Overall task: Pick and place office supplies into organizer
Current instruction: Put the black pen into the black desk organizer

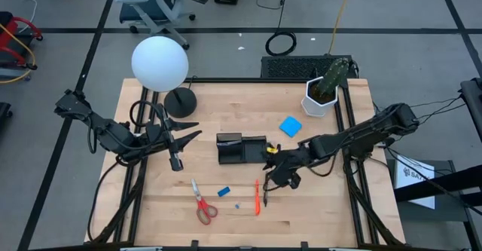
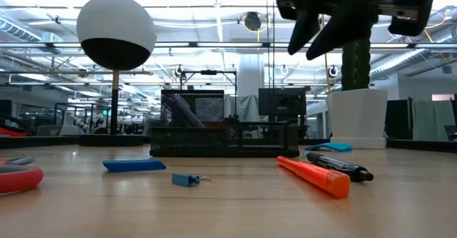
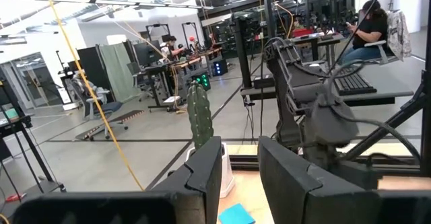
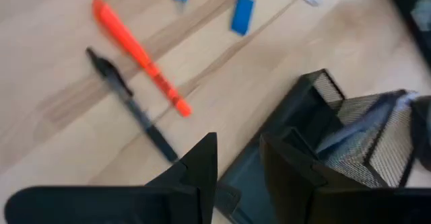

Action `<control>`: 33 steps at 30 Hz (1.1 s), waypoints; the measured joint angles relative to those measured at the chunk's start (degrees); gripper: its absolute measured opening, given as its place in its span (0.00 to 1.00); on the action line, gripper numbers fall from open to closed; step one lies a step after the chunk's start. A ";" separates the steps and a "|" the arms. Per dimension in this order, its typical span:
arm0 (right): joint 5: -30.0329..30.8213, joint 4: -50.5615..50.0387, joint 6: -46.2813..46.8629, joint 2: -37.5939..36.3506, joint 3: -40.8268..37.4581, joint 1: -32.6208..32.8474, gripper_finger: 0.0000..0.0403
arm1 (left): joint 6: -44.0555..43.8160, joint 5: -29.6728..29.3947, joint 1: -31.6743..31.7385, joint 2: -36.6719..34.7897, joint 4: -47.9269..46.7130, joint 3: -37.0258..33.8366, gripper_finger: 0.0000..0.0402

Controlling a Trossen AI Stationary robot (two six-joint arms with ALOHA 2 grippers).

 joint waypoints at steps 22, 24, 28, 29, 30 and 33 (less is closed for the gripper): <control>1.55 -13.11 -13.03 23.48 13.65 6.10 0.28 | 0.00 -0.01 0.00 0.00 -0.01 0.02 0.26; 1.57 -13.04 -14.51 23.53 13.68 6.66 0.28 | 0.00 0.00 0.00 0.00 0.00 0.02 0.26; -0.38 -12.87 -15.02 23.53 13.68 6.60 0.28 | 0.00 0.00 0.00 0.00 -0.01 0.01 0.26; -1.49 -12.84 -15.00 23.53 13.68 6.41 0.28 | 0.00 0.00 0.00 0.00 -0.02 0.01 0.26; -2.53 -12.75 -15.01 23.53 13.68 6.24 0.28 | 0.00 0.00 0.00 0.00 -0.01 0.01 0.26; -4.42 -11.46 -15.49 23.53 13.68 5.85 0.28 | 0.00 0.00 0.00 0.00 -0.02 0.00 0.26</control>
